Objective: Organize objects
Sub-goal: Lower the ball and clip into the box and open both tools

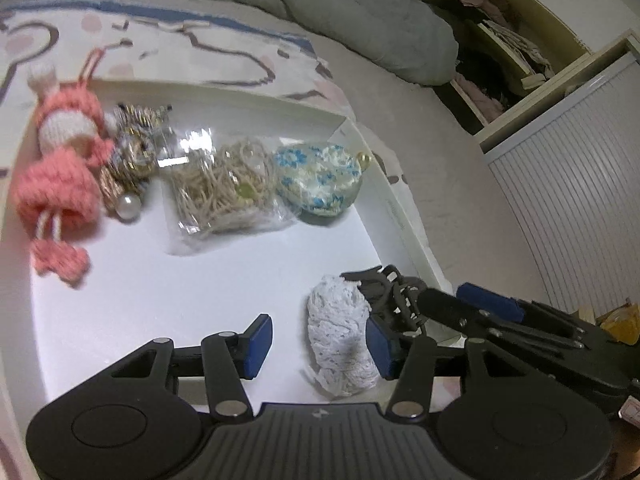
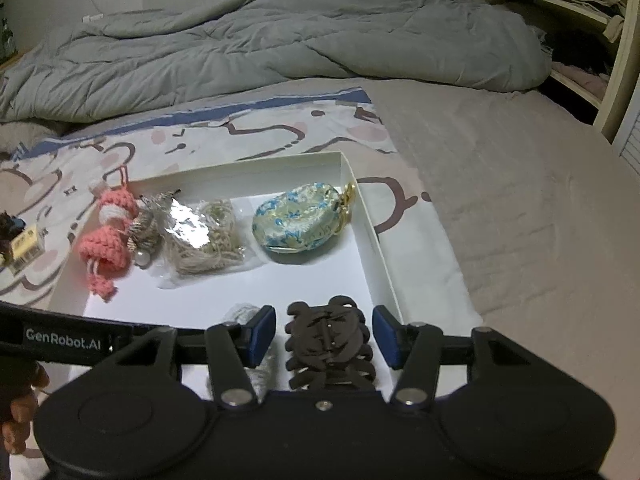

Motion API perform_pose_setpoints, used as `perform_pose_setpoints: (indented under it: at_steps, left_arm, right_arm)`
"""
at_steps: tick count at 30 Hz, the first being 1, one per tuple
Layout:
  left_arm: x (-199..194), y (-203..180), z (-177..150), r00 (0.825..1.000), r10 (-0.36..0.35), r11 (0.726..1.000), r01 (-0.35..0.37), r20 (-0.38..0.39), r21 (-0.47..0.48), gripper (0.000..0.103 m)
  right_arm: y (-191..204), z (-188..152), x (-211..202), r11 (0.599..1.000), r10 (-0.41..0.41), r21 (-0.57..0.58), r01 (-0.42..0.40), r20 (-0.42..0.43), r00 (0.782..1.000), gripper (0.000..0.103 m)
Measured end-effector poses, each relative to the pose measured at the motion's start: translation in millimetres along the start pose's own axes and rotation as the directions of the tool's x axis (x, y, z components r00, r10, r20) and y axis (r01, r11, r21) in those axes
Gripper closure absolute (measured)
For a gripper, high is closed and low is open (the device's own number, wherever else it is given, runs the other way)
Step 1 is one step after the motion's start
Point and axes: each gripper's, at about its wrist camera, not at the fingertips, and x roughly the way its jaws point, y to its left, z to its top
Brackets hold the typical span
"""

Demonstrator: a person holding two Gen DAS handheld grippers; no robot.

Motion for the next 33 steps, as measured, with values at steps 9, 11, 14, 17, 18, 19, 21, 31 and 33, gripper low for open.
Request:
perform_pose_setpoints:
  at_steps: [9,11,14,17,18,19,21,31,33]
  left_arm:
    - [-39.5,-11.5,12.4,0.997,0.074,0.994,-0.077,0.037,0.08,0.05]
    - [-51.0,-15.9,14.9,0.994,0.095,0.989,-0.1,0.053,0.107,0.05]
    - [-68.8,-20.5,17.1,0.989,0.123,0.981,-0.133,0.08,0.139,0.041]
    - [-87.8,-24.4,17.8,0.985,0.14,0.973,-0.156,0.104,0.169,0.036]
    - [-94.7,-25.8,17.7,0.983,0.147,0.969,-0.166,0.113,0.182,0.035]
    - [-100.6,-26.9,17.1,0.98,0.155,0.964,-0.177,0.123,0.196,0.031]
    - [-112.6,-29.2,14.8,0.973,0.175,0.95,-0.207,0.15,0.235,0.027]
    - [-161.6,-9.5,11.7,0.934,0.261,0.909,-0.323,0.243,0.262,0.011]
    - [-170.2,-4.7,11.3,0.924,0.279,0.898,-0.348,0.263,0.27,0.007]
  right_arm:
    - [-0.2,5.8,-27.5,0.999,0.007,0.048,-0.008,0.023,1.0,0.049]
    - [2.1,8.1,-36.0,0.999,0.0,0.053,-0.002,0.035,0.999,0.05]
    - [5.4,11.0,-48.8,0.997,-0.001,0.074,-0.004,0.056,0.998,0.049]
    - [10.9,12.5,-61.5,0.996,-0.005,0.093,-0.002,0.076,0.997,0.05]
    - [13.4,12.5,-65.8,0.995,-0.008,0.097,0.0,0.082,0.997,0.05]
    - [16.2,12.7,-70.6,0.995,-0.006,0.103,-0.003,0.089,0.996,0.05]
    - [21.4,13.4,-79.0,0.994,0.0,0.111,-0.011,0.104,0.995,0.05]
    - [51.0,9.9,-106.0,0.996,-0.027,0.089,0.015,0.135,0.99,0.036]
    - [56.3,8.4,-107.9,0.997,-0.043,0.076,0.032,0.143,0.989,0.032]
